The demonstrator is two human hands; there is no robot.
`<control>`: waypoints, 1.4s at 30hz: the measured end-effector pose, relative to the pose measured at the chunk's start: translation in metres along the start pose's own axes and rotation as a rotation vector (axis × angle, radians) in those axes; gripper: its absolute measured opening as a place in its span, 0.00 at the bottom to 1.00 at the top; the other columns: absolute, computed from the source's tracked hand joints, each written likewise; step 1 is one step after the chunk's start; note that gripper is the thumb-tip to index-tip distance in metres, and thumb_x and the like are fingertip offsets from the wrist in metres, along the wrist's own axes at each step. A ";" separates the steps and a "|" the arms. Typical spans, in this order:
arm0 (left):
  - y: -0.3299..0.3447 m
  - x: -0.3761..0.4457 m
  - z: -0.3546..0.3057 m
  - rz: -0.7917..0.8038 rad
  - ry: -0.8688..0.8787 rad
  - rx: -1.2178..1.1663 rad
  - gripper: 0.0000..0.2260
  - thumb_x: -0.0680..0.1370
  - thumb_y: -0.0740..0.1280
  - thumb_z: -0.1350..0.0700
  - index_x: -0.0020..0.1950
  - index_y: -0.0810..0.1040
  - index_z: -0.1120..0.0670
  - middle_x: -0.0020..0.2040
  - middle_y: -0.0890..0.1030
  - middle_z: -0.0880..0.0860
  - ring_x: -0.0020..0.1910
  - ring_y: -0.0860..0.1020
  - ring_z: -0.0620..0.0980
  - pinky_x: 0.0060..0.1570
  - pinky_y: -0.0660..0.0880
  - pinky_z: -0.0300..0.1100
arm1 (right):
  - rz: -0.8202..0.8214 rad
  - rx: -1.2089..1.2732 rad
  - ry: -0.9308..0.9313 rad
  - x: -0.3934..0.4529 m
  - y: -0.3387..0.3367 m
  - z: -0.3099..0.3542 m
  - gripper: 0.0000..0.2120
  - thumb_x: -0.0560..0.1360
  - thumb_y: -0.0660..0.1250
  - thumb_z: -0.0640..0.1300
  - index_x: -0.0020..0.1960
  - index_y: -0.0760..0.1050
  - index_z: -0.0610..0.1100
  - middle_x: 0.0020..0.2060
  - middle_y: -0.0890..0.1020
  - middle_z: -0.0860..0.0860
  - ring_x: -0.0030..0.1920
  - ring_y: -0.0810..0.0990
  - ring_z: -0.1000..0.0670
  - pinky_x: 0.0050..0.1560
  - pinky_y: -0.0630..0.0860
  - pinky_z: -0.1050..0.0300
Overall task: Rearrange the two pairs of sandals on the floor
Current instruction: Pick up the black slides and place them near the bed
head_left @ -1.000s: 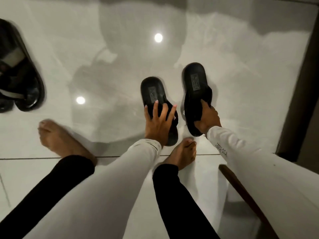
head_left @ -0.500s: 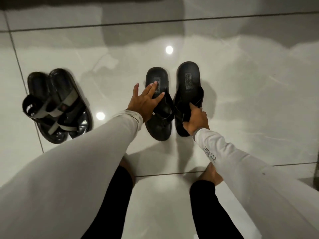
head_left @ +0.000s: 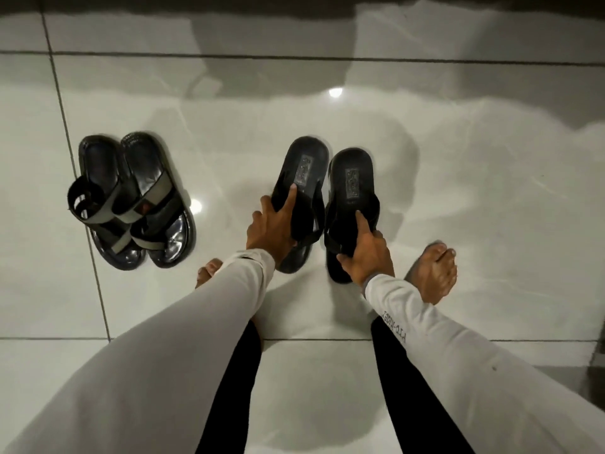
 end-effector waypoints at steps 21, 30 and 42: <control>-0.014 0.068 -0.213 -0.026 0.128 -0.095 0.45 0.75 0.73 0.47 0.82 0.46 0.45 0.67 0.68 0.63 0.56 0.80 0.66 0.57 0.79 0.57 | -0.204 -0.444 -0.040 0.100 -0.175 -0.111 0.46 0.73 0.73 0.53 0.81 0.49 0.55 0.65 0.68 0.38 0.62 0.73 0.37 0.59 0.75 0.44; 0.001 0.073 -0.264 -0.023 0.155 0.015 0.44 0.75 0.73 0.45 0.82 0.47 0.46 0.69 0.66 0.63 0.56 0.80 0.64 0.55 0.80 0.57 | -0.194 -0.375 -0.033 0.117 -0.208 -0.156 0.48 0.72 0.75 0.51 0.82 0.48 0.56 0.66 0.68 0.38 0.63 0.73 0.37 0.59 0.76 0.43; -0.006 0.090 -0.289 -0.004 0.161 0.010 0.45 0.74 0.73 0.45 0.82 0.48 0.46 0.70 0.65 0.62 0.57 0.79 0.65 0.58 0.79 0.58 | -0.187 -0.223 0.041 0.129 -0.220 -0.171 0.48 0.73 0.75 0.50 0.81 0.47 0.56 0.66 0.72 0.39 0.65 0.75 0.37 0.57 0.77 0.42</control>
Point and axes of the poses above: each hand's wrist, its own x-axis towards the middle knuckle, its own y-axis out of the palm, z = x × y, the point moved 6 cm from there along x, towards the middle knuckle
